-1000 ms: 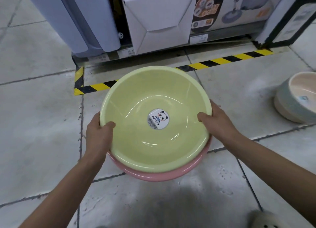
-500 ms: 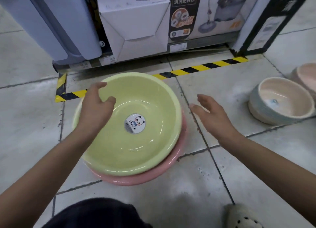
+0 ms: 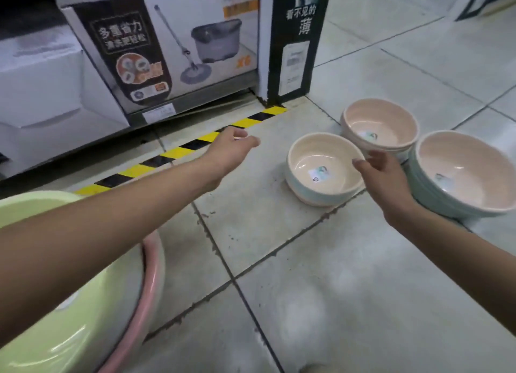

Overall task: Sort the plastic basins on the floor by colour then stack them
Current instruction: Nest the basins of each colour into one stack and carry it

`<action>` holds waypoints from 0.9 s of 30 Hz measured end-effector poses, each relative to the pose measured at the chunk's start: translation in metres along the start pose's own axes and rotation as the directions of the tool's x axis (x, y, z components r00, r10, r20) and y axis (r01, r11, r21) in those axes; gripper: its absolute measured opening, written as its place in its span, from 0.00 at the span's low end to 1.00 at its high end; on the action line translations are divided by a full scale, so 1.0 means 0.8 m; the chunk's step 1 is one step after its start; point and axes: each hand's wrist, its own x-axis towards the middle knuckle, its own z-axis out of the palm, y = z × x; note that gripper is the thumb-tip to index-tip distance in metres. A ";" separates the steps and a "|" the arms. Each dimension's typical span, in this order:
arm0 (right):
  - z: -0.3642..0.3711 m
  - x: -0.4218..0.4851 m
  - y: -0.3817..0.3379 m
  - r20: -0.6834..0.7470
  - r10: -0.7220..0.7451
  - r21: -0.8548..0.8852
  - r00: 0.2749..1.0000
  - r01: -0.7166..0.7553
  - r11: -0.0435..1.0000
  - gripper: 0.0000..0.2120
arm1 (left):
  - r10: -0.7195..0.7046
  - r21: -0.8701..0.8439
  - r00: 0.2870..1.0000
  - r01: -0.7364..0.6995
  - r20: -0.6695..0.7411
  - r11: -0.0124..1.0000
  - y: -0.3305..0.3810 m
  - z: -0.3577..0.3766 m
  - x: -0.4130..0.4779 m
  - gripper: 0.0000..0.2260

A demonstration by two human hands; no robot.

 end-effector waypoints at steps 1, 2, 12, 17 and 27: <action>-0.005 0.014 0.012 -0.001 0.021 0.002 1.000 -0.021 1.000 0.26 | -0.018 -0.042 1.000 0.018 0.008 0.999 -0.001 0.023 0.009 0.17; -0.008 0.031 0.026 -0.004 0.038 0.006 0.999 -0.038 0.999 0.27 | -0.038 -0.070 0.999 0.038 0.013 0.997 -0.005 0.044 0.021 0.17; 0.021 0.123 0.116 0.134 0.330 0.115 0.935 -0.345 0.931 0.31 | -0.340 -0.247 0.932 0.360 0.123 0.900 -0.071 0.177 0.100 0.35; 0.047 0.132 0.125 0.172 0.402 0.224 0.899 -0.433 0.873 0.19 | -0.362 -0.230 0.925 0.379 0.115 0.896 -0.079 0.207 0.109 0.15; 0.046 0.126 0.120 0.182 0.411 0.201 0.894 -0.442 0.874 0.23 | -0.365 -0.171 0.925 0.378 0.104 0.910 -0.078 0.217 0.105 0.16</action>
